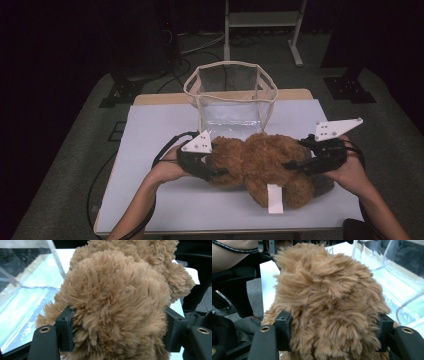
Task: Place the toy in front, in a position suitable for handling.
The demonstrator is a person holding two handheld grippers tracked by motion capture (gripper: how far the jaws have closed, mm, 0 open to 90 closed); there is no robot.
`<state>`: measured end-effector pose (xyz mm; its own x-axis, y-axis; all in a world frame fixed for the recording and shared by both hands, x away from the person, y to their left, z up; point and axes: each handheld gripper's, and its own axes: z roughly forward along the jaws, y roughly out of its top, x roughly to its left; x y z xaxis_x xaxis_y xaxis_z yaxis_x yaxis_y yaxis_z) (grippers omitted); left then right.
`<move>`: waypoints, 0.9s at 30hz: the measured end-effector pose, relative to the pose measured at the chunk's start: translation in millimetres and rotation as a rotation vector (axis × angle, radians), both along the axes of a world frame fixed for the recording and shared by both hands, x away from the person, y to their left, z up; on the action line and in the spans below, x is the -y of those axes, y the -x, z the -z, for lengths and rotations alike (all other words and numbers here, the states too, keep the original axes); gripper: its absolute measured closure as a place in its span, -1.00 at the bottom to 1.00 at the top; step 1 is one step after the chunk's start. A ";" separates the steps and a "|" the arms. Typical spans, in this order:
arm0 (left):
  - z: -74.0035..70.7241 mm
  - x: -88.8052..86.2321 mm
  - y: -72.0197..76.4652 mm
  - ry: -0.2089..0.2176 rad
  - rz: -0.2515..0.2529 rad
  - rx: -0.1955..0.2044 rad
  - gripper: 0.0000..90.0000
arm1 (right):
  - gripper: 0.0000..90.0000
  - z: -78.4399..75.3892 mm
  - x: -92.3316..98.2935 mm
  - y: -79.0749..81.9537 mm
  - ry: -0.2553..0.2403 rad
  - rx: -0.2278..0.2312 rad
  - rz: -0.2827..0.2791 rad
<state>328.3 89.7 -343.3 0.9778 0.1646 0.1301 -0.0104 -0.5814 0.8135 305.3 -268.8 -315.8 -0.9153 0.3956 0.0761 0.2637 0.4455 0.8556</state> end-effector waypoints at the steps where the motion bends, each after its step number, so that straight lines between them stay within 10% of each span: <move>1: 2.7 0.5 -0.6 -0.013 0.003 -0.008 -0.35 | -0.22 3.7 1.9 0.0 -0.001 -0.012 0.000; 19: 27.2 -67.0 15.8 -0.092 -0.124 -0.066 -0.32 | -0.27 79.4 -75.0 -27.2 -0.042 -0.130 -0.132; 27: 30.6 -66.2 15.1 -0.056 -0.121 -0.059 -0.50 | -0.47 88.0 -68.3 -29.5 -0.068 -0.151 -0.125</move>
<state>313.2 155.9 -373.9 0.9575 0.2756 0.0849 0.1096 -0.6201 0.7768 334.8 -200.5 -403.9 -0.9330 0.2690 0.2389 0.3376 0.4255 0.8396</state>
